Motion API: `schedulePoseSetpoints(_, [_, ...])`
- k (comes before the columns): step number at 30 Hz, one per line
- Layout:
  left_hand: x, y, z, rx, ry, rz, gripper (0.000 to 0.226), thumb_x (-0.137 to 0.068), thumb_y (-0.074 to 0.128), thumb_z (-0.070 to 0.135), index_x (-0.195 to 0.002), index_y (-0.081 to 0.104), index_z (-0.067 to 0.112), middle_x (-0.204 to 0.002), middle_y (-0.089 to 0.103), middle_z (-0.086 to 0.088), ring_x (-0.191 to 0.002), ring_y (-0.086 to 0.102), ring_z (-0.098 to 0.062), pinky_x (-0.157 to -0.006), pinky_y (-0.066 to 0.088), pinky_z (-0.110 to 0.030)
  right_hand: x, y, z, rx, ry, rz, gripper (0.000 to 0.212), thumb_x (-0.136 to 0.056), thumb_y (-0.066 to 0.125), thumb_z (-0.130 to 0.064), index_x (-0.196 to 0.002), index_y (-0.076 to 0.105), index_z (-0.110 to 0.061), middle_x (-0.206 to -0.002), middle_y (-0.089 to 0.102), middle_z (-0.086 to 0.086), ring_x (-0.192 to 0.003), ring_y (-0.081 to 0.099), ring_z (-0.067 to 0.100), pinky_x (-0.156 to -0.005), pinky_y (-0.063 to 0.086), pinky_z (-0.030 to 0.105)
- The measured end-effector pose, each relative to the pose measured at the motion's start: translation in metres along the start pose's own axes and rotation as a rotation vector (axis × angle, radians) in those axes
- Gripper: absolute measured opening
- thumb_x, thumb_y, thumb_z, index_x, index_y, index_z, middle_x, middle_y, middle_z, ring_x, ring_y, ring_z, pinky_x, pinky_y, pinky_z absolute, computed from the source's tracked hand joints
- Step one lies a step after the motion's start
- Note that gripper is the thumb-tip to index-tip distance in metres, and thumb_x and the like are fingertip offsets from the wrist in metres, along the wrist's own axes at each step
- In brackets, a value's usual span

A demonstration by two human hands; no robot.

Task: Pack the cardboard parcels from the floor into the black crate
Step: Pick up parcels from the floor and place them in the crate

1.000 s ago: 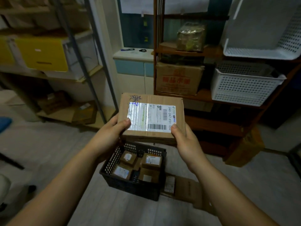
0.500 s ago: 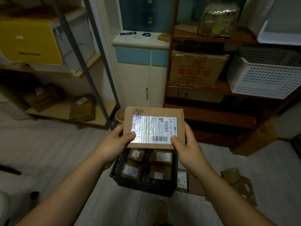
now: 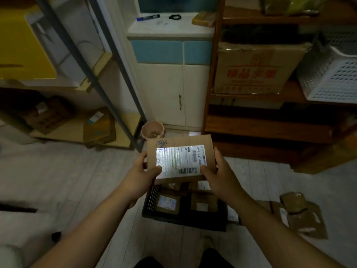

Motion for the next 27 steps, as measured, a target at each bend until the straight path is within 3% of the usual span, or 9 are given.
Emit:
schedulePoseSetpoints(3, [-0.031,0.005,-0.015,-0.051,-0.002,-0.093,0.042,-0.092,0.054,0.016,-0.126,0.038,0.034,-0.109,0.06,0.004,-0.097,0.061,-0.012,-0.065,0.051,-0.021,-0.005,0.008,0.013,-0.021,0.055,0.018,0.076,-0.097,0.052,-0.02,-0.151,0.003,-0.038,-0.139,0.039,-0.018,-0.128,0.04,0.007,-0.1,0.038,0.023])
schedulePoseSetpoints(7, [-0.074,0.017,-0.045,-0.087,-0.052,-0.256,0.034,-0.093,0.053,0.013,-0.113,0.039,0.036,-0.106,0.059,0.006,-0.087,0.061,-0.007,-0.059,0.055,-0.018,-0.015,0.025,0.046,-0.001,0.112,0.069,0.068,-0.095,0.055,-0.015,-0.142,0.018,-0.049,-0.116,0.047,-0.036,-0.11,0.05,-0.009,-0.084,0.042,0.002])
schedulePoseSetpoints(10, [-0.11,0.034,-0.078,-0.127,-0.078,-0.327,0.031,-0.093,0.054,0.012,-0.117,0.044,0.03,-0.103,0.06,0.008,-0.083,0.06,-0.004,-0.054,0.052,-0.011,-0.03,0.042,0.091,0.055,0.182,0.081,0.069,-0.092,0.058,-0.017,-0.144,0.023,-0.045,-0.127,0.053,-0.02,-0.116,0.052,-0.003,-0.098,0.047,0.019])
schedulePoseSetpoints(13, [-0.145,0.057,-0.121,-0.206,-0.114,-0.359,0.043,-0.092,0.056,0.013,-0.131,0.042,0.024,-0.11,0.059,0.004,-0.089,0.059,-0.009,-0.063,0.049,-0.013,-0.047,0.06,0.15,0.168,0.257,0.032,0.073,-0.085,0.061,-0.033,-0.144,0.021,-0.047,-0.132,0.05,-0.005,-0.118,0.053,0.008,-0.099,0.049,0.038])
schedulePoseSetpoints(16, [-0.184,0.086,-0.182,-0.265,-0.196,-0.377,0.046,-0.091,0.056,0.014,-0.134,0.04,0.022,-0.108,0.057,0.005,-0.093,0.059,-0.013,-0.063,0.051,-0.017,-0.072,0.074,0.223,0.242,0.335,-0.009,0.081,-0.079,0.056,-0.047,-0.146,0.013,-0.047,-0.135,0.046,-0.001,-0.116,0.054,0.014,-0.098,0.049,0.04])
schedulePoseSetpoints(19, [-0.218,0.121,-0.247,-0.361,-0.266,-0.362,0.048,-0.092,0.055,0.019,-0.136,0.038,0.021,-0.124,0.057,-0.007,-0.107,0.058,-0.025,-0.083,0.054,-0.032,-0.097,0.089,0.307,0.246,0.4,-0.065,0.082,-0.077,0.056,-0.045,-0.146,0.01,-0.049,-0.138,0.045,0.001,-0.114,0.055,0.016,-0.096,0.051,0.04])
schedulePoseSetpoints(23, [-0.256,0.173,-0.345,-0.384,-0.349,-0.36,0.044,-0.091,0.055,0.01,-0.134,0.042,0.014,-0.13,0.052,-0.01,-0.114,0.054,-0.029,-0.093,0.051,-0.042,-0.122,0.108,0.396,0.291,0.463,-0.104,0.078,-0.083,0.06,-0.036,-0.145,0.015,-0.049,-0.138,0.04,0.003,-0.112,0.055,0.02,-0.092,0.052,0.035])
schedulePoseSetpoints(25, [-0.27,0.197,-0.389,-0.428,-0.383,-0.362,0.045,-0.092,0.054,0.011,-0.135,0.042,0.014,-0.13,0.052,-0.011,-0.115,0.054,-0.03,-0.092,0.052,-0.041,-0.131,0.115,0.438,0.371,0.507,-0.124,0.075,-0.09,0.061,-0.027,-0.148,0.015,-0.039,-0.139,0.032,0.008,-0.117,0.051,0.026,-0.094,0.049,0.031])
schedulePoseSetpoints(27, [-0.279,0.22,-0.426,-0.446,-0.427,-0.403,0.048,-0.093,0.053,0.014,-0.139,0.038,0.013,-0.132,0.051,-0.013,-0.117,0.052,-0.032,-0.093,0.05,-0.038,-0.139,0.121,0.474,0.431,0.513,-0.153,0.069,-0.09,0.061,-0.028,-0.146,0.02,-0.032,-0.143,0.027,0.013,-0.124,0.045,0.031,-0.1,0.047,0.039])
Point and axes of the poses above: each hand's wrist, its own x-axis away from the middle knuckle, its own y-axis out of the palm, z = x × y, the point moved 5 cm from there along -x, towards the middle knuckle
